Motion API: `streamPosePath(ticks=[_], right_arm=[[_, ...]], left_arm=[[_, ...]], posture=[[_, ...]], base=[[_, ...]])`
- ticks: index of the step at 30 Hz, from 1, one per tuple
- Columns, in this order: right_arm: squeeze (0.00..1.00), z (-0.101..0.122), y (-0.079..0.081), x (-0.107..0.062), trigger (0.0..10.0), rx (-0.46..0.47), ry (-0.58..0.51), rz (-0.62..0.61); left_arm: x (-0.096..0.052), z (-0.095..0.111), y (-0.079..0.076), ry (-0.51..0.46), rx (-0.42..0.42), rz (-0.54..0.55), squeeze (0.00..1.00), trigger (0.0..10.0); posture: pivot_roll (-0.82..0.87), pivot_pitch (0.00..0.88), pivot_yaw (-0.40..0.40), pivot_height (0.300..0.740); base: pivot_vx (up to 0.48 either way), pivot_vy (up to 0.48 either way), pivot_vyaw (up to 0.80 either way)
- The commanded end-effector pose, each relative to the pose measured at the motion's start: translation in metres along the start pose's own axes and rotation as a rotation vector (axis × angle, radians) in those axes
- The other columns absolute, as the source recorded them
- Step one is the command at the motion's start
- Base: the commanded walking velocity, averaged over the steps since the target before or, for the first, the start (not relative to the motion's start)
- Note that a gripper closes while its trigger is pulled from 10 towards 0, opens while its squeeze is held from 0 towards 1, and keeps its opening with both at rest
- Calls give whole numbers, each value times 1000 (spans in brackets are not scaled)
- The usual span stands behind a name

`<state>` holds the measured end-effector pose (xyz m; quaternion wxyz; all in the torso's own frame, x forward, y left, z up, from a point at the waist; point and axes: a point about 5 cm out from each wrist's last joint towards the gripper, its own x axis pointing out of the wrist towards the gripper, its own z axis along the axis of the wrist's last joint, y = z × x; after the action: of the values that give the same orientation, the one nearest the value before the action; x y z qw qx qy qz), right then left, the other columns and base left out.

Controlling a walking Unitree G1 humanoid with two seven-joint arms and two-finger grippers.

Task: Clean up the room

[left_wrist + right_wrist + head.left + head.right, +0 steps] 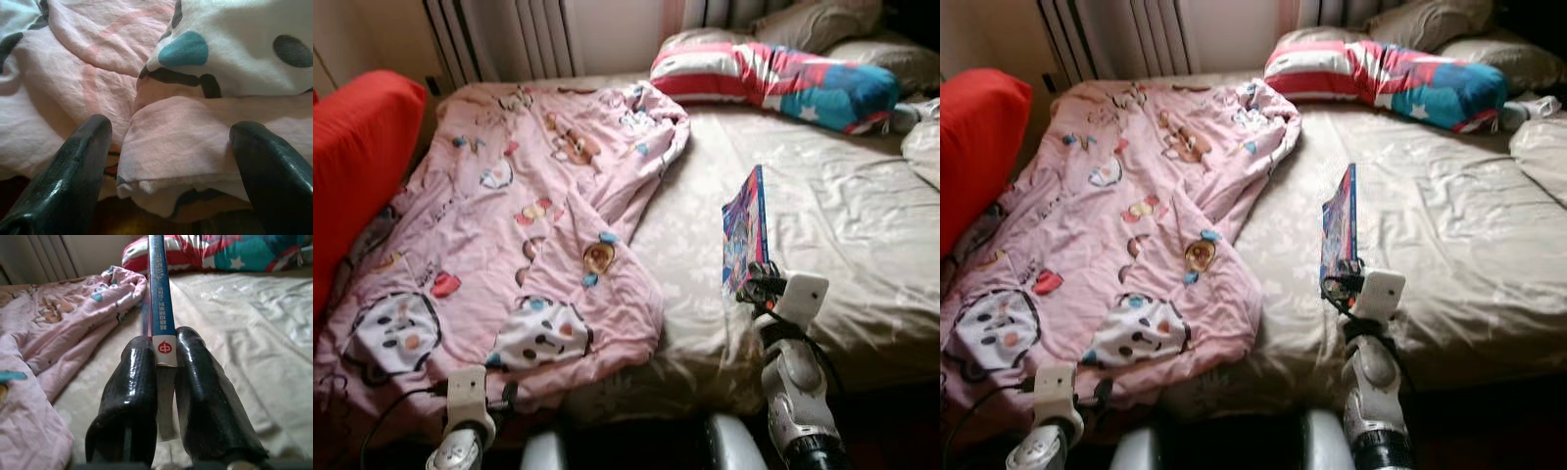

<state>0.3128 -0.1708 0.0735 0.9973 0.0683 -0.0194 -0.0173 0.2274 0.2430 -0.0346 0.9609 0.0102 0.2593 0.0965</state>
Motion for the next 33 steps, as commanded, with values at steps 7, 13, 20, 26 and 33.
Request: streamPosePath(ticks=[7, 13, 20, 26, 33], right_arm=[[0, 21, -3, 9, 10000, -27, -70, 3], [0, 19, -6, 8, 10000, -35, -58, -7], [0, 16, -10, 9, 10000, -30, -30, -31], [0, 13, -14, 9, 10000, -37, -17, -54], [0, 12, -20, 7, 10000, -33, -5, -73]], left_arm=[[-2, -10, 3, 66, -1, 21, 0, 10000], [-4, -17, 2, 99, -2, 23, 0, 10000], [-7, -25, 0, 134, 7, 16, 0, 10000], [-10, -31, -1, 159, 22, 7, 0, 10000], [-11, -34, -5, 167, 34, -8, 0, 10000]], posture=[[-4, 0, 24, 705], [-5, 0, 14, 720], [-7, 0, 10, 720], [-12, 0, 8, 720], [-15, 0, 4, 720]], base=[[0, 0, 0], [0, 0, 0], [0, 0, 0], [0, 0, 0], [0, -327, 0]])
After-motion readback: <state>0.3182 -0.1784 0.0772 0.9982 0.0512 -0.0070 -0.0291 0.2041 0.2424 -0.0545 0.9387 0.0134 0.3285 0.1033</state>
